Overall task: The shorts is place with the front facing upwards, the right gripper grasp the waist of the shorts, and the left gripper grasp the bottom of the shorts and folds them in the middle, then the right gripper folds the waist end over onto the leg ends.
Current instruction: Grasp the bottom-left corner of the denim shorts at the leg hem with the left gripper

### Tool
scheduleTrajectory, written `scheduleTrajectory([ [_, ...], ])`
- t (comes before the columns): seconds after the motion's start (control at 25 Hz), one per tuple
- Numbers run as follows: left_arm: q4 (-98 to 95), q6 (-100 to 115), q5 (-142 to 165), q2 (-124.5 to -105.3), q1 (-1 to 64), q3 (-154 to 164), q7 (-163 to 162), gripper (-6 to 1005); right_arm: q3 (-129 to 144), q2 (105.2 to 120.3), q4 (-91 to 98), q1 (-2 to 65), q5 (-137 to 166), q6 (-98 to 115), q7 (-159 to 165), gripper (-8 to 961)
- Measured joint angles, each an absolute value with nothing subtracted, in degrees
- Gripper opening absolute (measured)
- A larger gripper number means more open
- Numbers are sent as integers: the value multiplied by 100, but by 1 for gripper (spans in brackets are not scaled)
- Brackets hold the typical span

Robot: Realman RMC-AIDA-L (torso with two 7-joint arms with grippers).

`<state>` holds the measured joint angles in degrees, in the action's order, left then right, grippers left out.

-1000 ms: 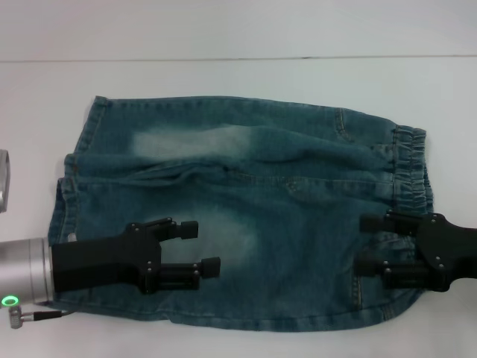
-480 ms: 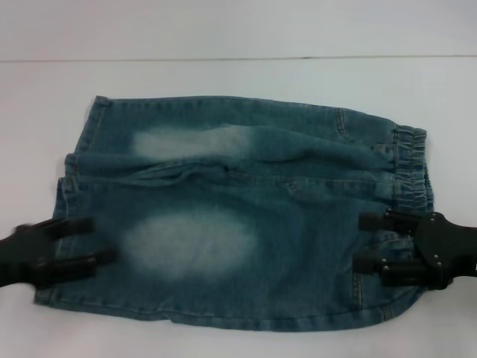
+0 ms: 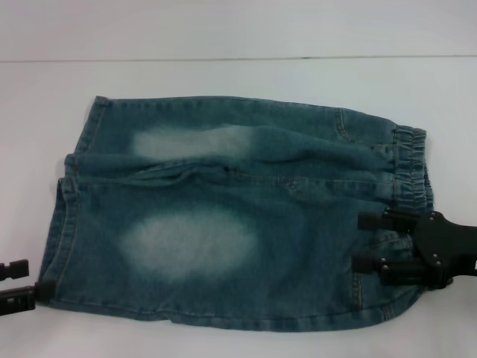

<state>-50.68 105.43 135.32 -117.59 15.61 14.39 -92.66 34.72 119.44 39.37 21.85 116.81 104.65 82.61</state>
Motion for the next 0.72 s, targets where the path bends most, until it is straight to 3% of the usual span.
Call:
scheduleTrajectory([
  [0.72, -4940, 9650, 13796, -11888, 1763, 1977, -9236, 916, 3472, 11926, 3951, 2127, 11681, 10468, 8244, 890],
])
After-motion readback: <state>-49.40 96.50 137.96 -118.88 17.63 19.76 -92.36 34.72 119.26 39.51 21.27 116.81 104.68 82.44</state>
